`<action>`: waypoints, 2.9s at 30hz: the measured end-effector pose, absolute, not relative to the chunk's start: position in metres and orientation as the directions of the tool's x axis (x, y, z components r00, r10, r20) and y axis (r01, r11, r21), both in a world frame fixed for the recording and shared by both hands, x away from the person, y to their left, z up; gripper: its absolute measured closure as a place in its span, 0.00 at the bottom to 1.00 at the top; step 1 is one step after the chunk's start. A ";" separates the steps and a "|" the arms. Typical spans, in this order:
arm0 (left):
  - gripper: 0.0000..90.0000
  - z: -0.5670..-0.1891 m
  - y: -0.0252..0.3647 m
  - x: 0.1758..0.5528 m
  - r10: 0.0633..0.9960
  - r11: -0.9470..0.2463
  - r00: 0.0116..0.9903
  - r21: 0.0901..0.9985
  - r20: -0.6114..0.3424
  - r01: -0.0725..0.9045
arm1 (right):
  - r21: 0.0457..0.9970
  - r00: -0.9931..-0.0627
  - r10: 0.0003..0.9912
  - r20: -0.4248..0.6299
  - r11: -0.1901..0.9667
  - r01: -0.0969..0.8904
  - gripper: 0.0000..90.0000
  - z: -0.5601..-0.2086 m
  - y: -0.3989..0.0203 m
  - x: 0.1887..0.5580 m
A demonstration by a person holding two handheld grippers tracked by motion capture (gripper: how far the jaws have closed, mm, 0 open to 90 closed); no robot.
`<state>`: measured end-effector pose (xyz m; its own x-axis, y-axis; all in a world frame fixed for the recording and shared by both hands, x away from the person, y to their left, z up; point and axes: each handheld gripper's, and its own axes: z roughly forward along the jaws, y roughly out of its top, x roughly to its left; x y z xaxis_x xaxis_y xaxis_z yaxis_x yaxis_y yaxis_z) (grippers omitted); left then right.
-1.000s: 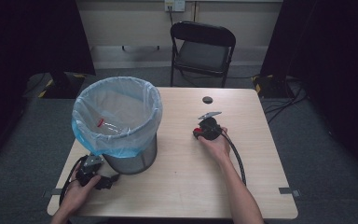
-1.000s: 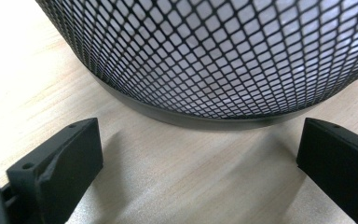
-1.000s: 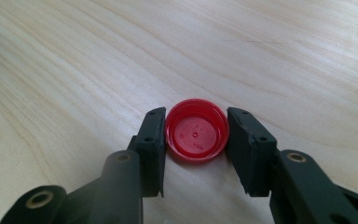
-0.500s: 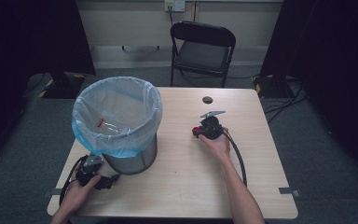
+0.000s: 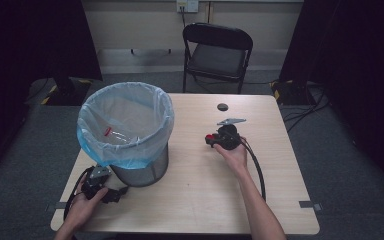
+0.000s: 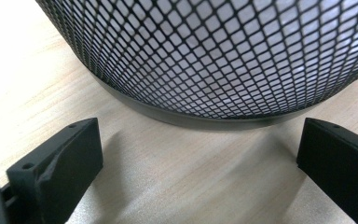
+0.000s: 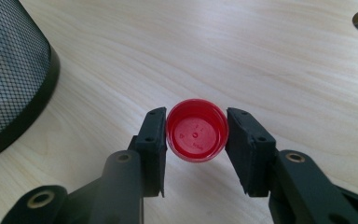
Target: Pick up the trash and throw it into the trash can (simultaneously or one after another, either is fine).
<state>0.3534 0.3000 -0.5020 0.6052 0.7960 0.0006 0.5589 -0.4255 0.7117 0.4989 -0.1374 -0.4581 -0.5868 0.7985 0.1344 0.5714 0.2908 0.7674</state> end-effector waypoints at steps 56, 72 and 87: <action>0.00 -0.502 0.300 0.353 0.797 -0.426 0.604 0.711 0.002 0.559 | 0.919 -0.695 0.702 0.156 0.155 0.362 0.67 -0.350 -0.130 0.468; 0.00 -0.502 0.300 0.353 0.797 -0.427 0.604 0.711 0.003 0.559 | 0.948 -0.732 0.669 0.126 0.136 0.287 0.67 -0.313 -0.121 0.462; 0.00 -0.502 0.300 0.353 0.797 -0.426 0.604 0.711 0.002 0.560 | 0.964 -0.746 0.659 0.093 0.128 0.233 0.67 -0.287 -0.117 0.457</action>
